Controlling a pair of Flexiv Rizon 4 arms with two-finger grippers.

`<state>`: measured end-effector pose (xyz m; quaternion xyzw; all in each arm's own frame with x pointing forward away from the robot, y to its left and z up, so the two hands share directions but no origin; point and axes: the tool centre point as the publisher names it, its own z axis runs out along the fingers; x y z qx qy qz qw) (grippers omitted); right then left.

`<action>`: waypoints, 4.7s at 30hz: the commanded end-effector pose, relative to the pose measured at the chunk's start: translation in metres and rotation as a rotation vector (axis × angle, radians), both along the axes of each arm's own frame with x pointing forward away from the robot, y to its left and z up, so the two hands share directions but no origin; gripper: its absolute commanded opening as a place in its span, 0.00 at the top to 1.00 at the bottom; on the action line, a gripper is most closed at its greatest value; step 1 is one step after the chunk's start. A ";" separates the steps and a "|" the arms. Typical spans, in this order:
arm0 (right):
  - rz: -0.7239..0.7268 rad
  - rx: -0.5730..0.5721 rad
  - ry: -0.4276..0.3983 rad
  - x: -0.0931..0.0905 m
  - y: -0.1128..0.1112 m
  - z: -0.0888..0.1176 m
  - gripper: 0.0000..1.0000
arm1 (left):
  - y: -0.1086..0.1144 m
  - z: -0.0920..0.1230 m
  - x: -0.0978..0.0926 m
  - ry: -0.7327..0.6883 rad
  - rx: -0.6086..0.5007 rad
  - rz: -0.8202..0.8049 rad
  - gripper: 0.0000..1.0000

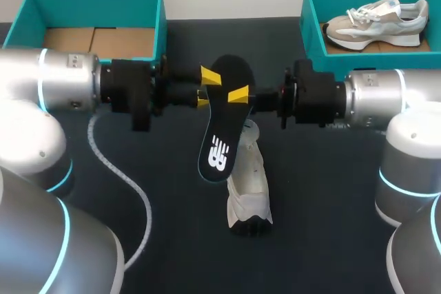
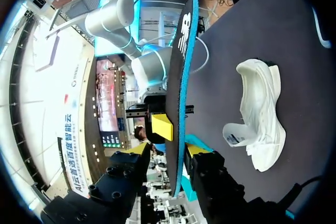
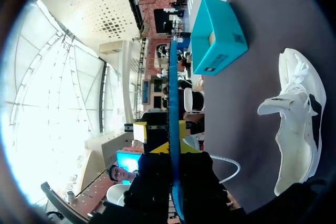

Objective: Take the shoe out of the shoebox, open the shoe tongue, remove and reinsert the insole, then place the shoe into the shoebox

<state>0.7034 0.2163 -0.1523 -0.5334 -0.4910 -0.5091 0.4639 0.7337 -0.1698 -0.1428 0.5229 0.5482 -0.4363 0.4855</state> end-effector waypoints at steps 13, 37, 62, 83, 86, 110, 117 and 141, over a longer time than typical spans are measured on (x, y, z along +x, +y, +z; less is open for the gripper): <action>0.000 -0.008 -0.003 0.001 0.003 0.002 1.00 | -0.016 -0.010 0.007 0.011 -0.078 0.064 0.79; 0.016 -0.004 0.006 0.001 0.014 0.000 1.00 | -0.019 -0.014 0.014 0.015 -0.089 0.060 0.90; -0.038 -0.076 0.023 -0.008 -0.003 -0.001 0.00 | -0.011 -0.014 0.011 0.109 -0.066 0.058 1.00; 0.125 -0.414 -1.001 -0.017 -0.061 0.029 0.00 | 0.002 -0.006 -0.025 0.624 -0.042 -0.015 1.00; 0.125 -0.414 -1.001 -0.017 -0.061 0.029 0.00 | 0.001 -0.005 -0.026 0.617 -0.033 -0.007 1.00; 0.318 -0.616 -1.327 -0.017 -0.091 0.005 0.00 | 0.001 -0.005 -0.026 0.617 -0.033 -0.007 1.00; 0.437 -0.693 -1.476 -0.015 -0.092 -0.008 0.00 | 0.001 -0.005 -0.026 0.617 -0.033 -0.007 1.00; 0.681 -0.853 -1.477 -0.010 -0.083 -0.025 0.00 | -0.004 -0.025 -0.058 0.698 -0.064 -0.065 1.00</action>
